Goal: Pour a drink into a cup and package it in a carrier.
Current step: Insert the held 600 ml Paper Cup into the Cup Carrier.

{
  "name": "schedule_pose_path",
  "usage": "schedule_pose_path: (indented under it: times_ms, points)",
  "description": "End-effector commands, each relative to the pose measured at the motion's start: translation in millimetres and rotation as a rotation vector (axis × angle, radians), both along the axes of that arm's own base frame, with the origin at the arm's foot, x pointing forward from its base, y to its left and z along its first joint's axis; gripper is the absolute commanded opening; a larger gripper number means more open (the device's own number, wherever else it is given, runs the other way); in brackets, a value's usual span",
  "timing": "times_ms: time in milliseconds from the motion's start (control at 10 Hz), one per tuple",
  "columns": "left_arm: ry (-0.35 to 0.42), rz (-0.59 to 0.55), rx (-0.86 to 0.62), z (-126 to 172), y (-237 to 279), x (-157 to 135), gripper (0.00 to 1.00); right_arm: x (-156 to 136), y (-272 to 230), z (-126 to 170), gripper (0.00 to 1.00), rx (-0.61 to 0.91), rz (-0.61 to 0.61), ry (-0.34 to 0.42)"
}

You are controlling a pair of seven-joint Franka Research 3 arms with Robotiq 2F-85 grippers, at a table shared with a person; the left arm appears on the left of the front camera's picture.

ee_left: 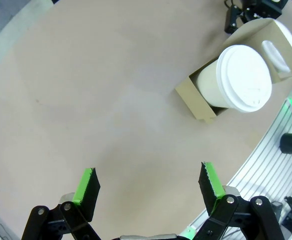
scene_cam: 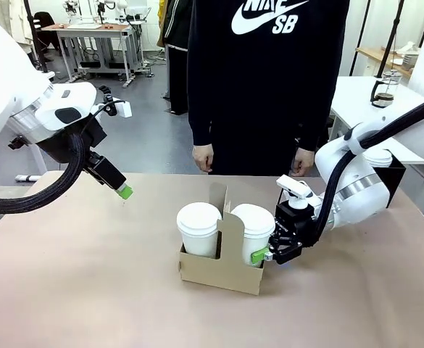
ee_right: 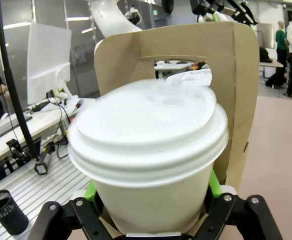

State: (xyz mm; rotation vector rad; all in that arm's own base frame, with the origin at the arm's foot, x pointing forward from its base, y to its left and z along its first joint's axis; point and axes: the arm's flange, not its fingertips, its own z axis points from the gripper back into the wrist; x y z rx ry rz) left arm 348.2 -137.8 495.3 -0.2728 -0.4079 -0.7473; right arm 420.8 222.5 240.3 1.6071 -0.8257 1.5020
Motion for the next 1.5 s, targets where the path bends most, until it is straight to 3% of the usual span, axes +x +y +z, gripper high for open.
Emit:
schedule_pose_path:
  times_ms: [0,700,800,1100,1400]
  points:
    - [0.008,0.009,-0.002,2.8,-1.9,-0.9,1.00,-3.9,-5.5,14.1,1.00,-0.014,0.005,-0.072]
    - [0.008,0.009,-0.002,2.8,-1.9,-0.9,1.00,-8.1,-59.7,54.5,1.00,-0.212,-0.125,-0.003]
    - [0.008,0.009,-0.002,2.8,-1.9,-0.9,1.00,-12.7,-76.4,68.3,1.00,-0.270,-0.215,0.006]
    - [0.008,0.009,-0.002,2.8,-1.9,-0.9,1.00,-57.3,-164.5,135.5,1.00,-0.445,-0.707,0.160]
    - [0.008,0.009,-0.002,2.8,-1.9,-0.9,1.00,-105.6,-203.7,187.8,1.00,-0.573,-0.922,0.191]
